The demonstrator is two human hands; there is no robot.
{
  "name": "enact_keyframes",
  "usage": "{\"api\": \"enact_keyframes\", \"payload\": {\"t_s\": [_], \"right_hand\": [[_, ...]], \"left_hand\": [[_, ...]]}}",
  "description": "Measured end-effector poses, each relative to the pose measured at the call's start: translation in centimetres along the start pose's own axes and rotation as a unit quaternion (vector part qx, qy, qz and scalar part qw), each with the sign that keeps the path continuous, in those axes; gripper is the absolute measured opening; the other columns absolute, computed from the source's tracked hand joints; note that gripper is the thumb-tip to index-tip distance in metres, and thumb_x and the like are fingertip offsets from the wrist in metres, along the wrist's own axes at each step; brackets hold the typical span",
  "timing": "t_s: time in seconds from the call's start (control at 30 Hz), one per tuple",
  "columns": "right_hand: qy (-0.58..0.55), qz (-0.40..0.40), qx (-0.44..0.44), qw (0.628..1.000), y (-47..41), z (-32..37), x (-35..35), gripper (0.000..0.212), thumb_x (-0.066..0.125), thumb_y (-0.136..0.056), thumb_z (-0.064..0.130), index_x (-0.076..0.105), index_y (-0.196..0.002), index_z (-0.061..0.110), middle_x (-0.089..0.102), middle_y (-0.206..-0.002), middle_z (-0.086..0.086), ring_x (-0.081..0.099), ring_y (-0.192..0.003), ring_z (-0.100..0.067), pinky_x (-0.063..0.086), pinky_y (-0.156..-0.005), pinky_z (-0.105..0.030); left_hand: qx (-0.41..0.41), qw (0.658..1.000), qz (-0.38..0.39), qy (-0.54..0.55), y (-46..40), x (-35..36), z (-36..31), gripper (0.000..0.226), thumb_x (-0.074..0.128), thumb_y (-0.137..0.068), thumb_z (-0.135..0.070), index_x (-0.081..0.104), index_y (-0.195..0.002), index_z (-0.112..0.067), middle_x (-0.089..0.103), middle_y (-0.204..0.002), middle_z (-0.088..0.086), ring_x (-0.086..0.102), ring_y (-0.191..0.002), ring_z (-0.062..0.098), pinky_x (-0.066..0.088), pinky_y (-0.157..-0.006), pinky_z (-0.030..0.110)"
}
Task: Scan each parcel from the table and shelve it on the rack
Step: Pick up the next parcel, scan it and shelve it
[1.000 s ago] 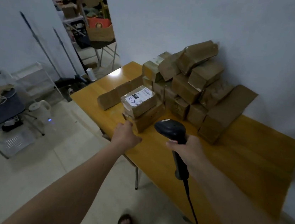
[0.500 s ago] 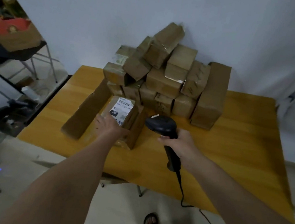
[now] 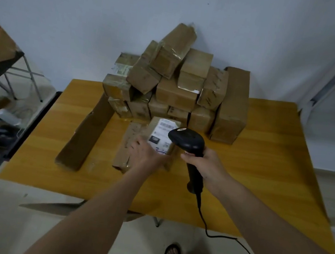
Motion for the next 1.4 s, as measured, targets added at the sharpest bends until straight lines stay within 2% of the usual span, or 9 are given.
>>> {"api": "enact_keyframes", "payload": {"t_s": [0.17,0.23,0.37,0.5,0.6,0.73,0.87,1.03,1.4], "right_hand": [[-0.027,-0.009,0.013,1.0,0.5,-0.1,-3.3,0.014,0.07,-0.085,0.012,0.068,-0.097,0.017,0.071,-0.092,-0.002,0.068,-0.079,-0.015,0.052,-0.062,-0.027],[-0.005,-0.012,0.013,1.0,0.8,-0.3,-4.9,0.011,0.07,-0.085,0.014,0.069,-0.096,0.016,0.071,-0.092,-0.002,0.066,-0.084,-0.017,0.05,-0.067,-0.028],[0.045,-0.008,0.023,0.999,1.8,-0.8,-7.7,0.018,0.07,-0.086,0.017,0.068,-0.104,0.014,0.069,-0.099,-0.008,0.063,-0.094,-0.024,0.049,-0.077,-0.033],[0.025,-0.01,0.045,0.999,3.0,-1.9,-10.7,0.018,0.07,-0.085,0.012,0.067,-0.103,0.014,0.069,-0.107,-0.015,0.063,-0.103,-0.031,0.049,-0.089,-0.04],[0.018,-0.01,0.034,0.999,3.6,-1.9,-12.3,0.023,0.07,-0.083,0.011,0.066,-0.106,0.012,0.067,-0.102,-0.017,0.064,-0.09,-0.029,0.052,-0.083,-0.04],[0.016,-0.028,0.005,0.999,4.2,-1.3,-12.6,0.016,0.07,-0.084,0.014,0.067,-0.1,0.016,0.07,-0.1,-0.01,0.064,-0.09,-0.024,0.05,-0.069,-0.031],[0.024,-0.049,-0.027,0.998,5.1,-0.5,-12.0,0.01,0.067,-0.087,0.017,0.064,-0.091,0.026,0.066,-0.093,0.004,0.058,-0.089,-0.013,0.038,-0.065,-0.025],[0.04,-0.045,-0.035,0.998,6.4,-0.1,-10.9,0.003,0.065,-0.089,0.021,0.065,-0.091,0.019,0.064,-0.094,-0.005,0.057,-0.093,-0.02,0.04,-0.072,-0.031],[0.044,-0.031,-0.048,0.997,7.2,0.7,-10.0,0.004,0.062,-0.091,0.021,0.062,-0.092,0.025,0.063,-0.093,0.003,0.056,-0.096,-0.016,0.038,-0.076,-0.03]], "left_hand": [[-0.04,0.981,0.125,0.146,3.5,6.3,-2.7,0.115,0.085,-0.061,-0.052,0.022,-0.148,-0.01,0.032,-0.144,0.013,0.031,-0.135,0.032,0.035,-0.11,0.046],[-0.054,0.959,0.181,0.212,4.3,7.8,-3.0,0.113,0.088,-0.057,-0.05,0.027,-0.144,-0.01,0.04,-0.137,0.011,0.042,-0.127,0.03,0.042,-0.105,0.046],[-0.068,0.883,0.261,0.383,6.9,8.9,-4.5,0.097,0.09,-0.053,-0.045,0.028,-0.123,-0.021,0.053,-0.109,0.001,0.059,-0.097,0.021,0.052,-0.072,0.037],[-0.071,0.827,0.329,0.449,8.8,9.5,-5.5,0.081,0.084,-0.058,-0.039,0.041,-0.122,-0.015,0.059,-0.119,0.01,0.061,-0.105,0.031,0.052,-0.083,0.05],[-0.063,0.811,0.383,0.437,10.1,9.9,-5.9,0.073,0.084,-0.06,-0.021,0.045,-0.122,-0.012,0.062,-0.121,0.012,0.061,-0.107,0.032,0.046,-0.093,0.058],[-0.074,0.802,0.326,0.495,9.5,9.4,-6.3,0.096,0.082,-0.062,0.003,0.032,-0.141,-0.019,0.06,-0.125,0.013,0.059,-0.11,0.034,0.051,-0.088,0.056],[-0.064,0.794,0.267,0.543,8.5,8.2,-6.8,0.091,0.074,-0.065,0.014,0.037,-0.141,-0.019,0.058,-0.126,0.009,0.057,-0.111,0.033,0.052,-0.076,0.046],[-0.058,0.781,0.228,0.579,7.1,7.5,-5.9,0.091,0.068,-0.067,0.021,0.037,-0.143,-0.016,0.056,-0.131,0.013,0.053,-0.118,0.036,0.044,-0.099,0.057],[-0.039,0.768,0.224,0.599,6.4,7.6,-6.0,0.096,0.069,-0.065,0.019,0.034,-0.146,-0.019,0.054,-0.133,0.012,0.049,-0.123,0.036,0.045,-0.098,0.053]]}}
Point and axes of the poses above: each hand's wrist, its own y-axis away from the middle knuckle, its own x-axis out of the palm, z = x × y, the point moved 9 cm from there along -y, towards the middle knuckle
